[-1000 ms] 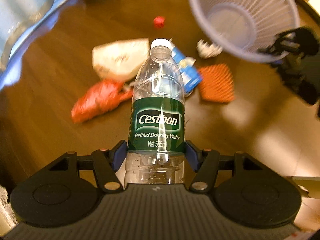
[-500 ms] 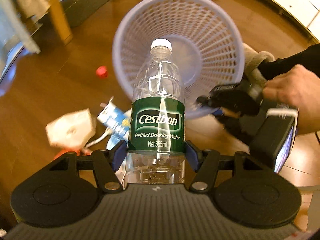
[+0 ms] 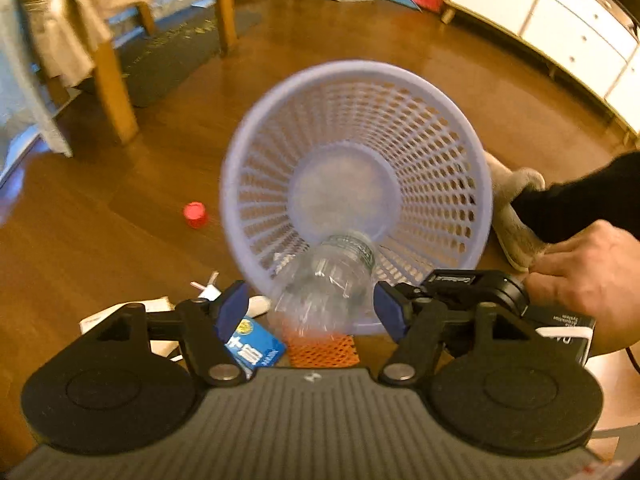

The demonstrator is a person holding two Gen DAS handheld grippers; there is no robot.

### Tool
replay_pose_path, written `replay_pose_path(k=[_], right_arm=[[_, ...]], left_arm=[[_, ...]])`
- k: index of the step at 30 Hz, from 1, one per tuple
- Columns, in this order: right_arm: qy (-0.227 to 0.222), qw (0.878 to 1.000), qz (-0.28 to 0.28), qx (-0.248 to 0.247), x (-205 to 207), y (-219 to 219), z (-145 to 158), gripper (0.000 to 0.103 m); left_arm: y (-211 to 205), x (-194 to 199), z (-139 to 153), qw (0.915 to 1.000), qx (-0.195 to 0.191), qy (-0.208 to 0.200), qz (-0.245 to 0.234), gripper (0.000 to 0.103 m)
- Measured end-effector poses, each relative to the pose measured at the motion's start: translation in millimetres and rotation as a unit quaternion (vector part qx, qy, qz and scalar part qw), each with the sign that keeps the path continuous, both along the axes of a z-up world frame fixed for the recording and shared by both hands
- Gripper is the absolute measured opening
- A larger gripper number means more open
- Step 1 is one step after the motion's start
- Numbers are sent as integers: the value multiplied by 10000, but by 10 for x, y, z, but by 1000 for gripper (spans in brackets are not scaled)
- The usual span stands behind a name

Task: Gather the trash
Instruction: 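Carry the bottle into the wastebasket held by the right gripper and release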

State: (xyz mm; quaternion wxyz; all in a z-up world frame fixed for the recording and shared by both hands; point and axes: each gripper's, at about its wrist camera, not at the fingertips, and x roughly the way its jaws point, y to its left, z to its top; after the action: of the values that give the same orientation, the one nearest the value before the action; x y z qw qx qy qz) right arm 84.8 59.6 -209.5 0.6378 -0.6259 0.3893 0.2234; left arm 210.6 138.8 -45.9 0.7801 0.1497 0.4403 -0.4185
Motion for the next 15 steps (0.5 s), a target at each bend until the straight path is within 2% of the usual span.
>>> replay_pose_path(k=[7,15], right_arm=[[-1,10000,-29,19,7,-3,7,9],[27,10000,-5,16,-12,-1,6,9]], left_arm=[[446,37,101,9984,-144,0,554,64],[810,-83,-143,9959,92,-36,905,64]])
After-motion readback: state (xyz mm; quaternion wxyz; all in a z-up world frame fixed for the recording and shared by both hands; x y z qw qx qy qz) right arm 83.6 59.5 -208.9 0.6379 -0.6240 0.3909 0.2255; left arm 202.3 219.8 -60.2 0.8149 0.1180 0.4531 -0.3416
